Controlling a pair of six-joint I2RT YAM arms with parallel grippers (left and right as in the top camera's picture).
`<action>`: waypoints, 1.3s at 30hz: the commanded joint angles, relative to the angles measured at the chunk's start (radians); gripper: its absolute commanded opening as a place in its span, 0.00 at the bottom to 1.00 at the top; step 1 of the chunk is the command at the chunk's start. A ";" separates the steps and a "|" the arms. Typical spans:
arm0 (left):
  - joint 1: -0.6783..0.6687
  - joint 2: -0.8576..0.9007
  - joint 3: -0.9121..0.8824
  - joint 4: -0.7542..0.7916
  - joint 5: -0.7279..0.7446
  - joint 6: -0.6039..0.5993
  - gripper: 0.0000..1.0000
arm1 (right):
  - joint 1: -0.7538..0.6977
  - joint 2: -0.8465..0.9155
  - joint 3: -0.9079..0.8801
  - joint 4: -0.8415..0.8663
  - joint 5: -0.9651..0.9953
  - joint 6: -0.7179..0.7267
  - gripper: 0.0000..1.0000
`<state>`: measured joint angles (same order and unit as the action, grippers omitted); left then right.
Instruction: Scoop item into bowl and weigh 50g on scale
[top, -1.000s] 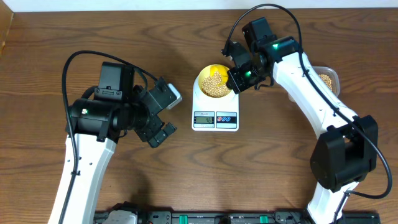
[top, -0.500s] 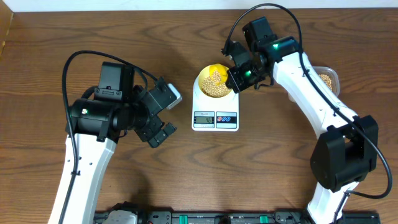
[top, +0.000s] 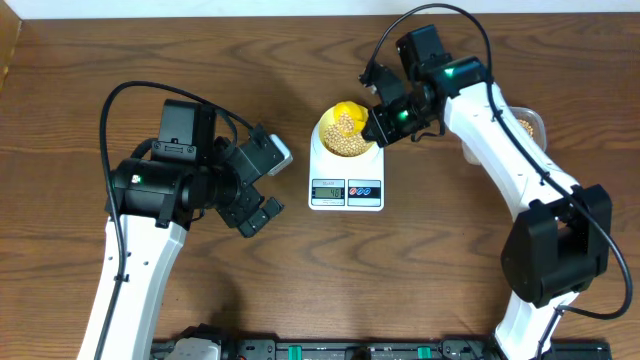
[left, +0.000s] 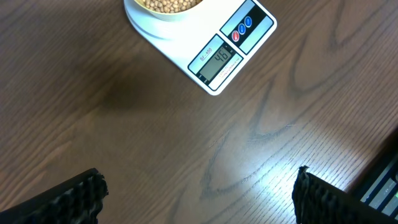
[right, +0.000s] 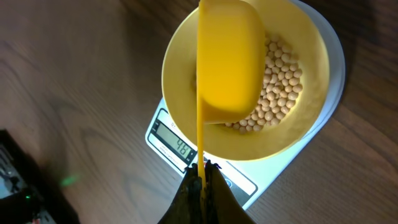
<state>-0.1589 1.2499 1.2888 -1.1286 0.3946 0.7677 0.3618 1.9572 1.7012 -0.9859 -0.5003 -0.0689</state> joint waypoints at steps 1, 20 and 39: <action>0.003 0.000 -0.008 -0.004 0.016 0.018 0.98 | -0.016 -0.016 0.019 -0.001 -0.043 0.017 0.01; 0.003 0.000 -0.008 -0.004 0.016 0.018 0.98 | -0.024 -0.016 0.019 -0.003 0.004 0.019 0.01; 0.003 0.000 -0.008 -0.004 0.016 0.018 0.98 | -0.016 -0.016 0.019 0.001 -0.006 0.009 0.01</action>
<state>-0.1589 1.2499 1.2888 -1.1282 0.3946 0.7677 0.3443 1.9572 1.7012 -0.9909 -0.4725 -0.0586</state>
